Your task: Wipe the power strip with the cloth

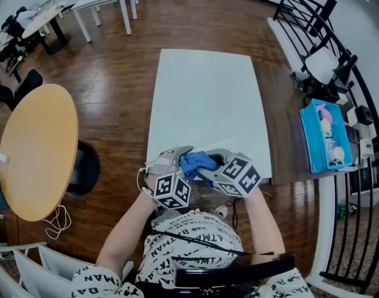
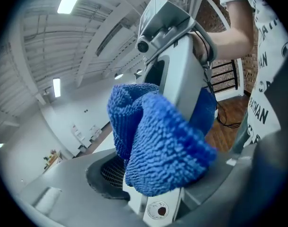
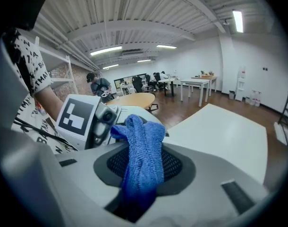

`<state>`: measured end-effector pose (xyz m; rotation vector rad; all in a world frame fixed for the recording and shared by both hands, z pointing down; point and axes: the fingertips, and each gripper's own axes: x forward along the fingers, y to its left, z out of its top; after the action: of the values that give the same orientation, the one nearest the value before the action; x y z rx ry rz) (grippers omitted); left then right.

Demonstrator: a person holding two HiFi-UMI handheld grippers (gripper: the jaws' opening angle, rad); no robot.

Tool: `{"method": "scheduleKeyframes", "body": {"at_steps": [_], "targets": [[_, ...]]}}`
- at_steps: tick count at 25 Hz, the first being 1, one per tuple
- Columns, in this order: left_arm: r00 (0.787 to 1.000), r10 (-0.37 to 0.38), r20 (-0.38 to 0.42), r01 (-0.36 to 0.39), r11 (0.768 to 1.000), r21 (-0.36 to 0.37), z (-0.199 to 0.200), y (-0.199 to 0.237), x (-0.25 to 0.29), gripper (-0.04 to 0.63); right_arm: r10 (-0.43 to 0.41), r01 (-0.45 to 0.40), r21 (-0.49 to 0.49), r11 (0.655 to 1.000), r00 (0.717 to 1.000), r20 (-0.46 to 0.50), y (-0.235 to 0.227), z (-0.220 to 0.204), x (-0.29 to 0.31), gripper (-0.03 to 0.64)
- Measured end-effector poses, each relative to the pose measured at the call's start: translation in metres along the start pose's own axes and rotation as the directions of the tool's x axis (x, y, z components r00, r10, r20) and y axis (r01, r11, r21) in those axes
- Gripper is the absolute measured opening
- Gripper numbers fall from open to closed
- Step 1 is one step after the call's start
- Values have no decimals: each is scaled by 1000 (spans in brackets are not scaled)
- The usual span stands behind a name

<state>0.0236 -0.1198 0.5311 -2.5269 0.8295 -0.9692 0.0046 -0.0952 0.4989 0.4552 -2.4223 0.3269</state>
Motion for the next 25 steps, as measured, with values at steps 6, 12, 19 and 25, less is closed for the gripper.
{"method": "scheduleKeyframes", "body": {"at_steps": [6, 12, 19, 25], "targets": [[1000, 1, 16, 0, 998, -70, -1, 1, -3, 282, -164, 162, -69, 984, 986, -34, -24, -6, -6, 135], [999, 4, 37, 0, 994, -113, -4, 6, -11, 282, -261, 258, -62, 964, 964, -42, -48, -12, -22, 135], [999, 3, 49, 4, 991, -135, -7, 7, -19, 282, -402, 402, -19, 916, 913, -71, -96, -34, -59, 135], [998, 1, 61, 9, 988, -153, -7, 5, -24, 282, -485, 490, 22, 872, 868, -104, -130, -55, -87, 135]]}}
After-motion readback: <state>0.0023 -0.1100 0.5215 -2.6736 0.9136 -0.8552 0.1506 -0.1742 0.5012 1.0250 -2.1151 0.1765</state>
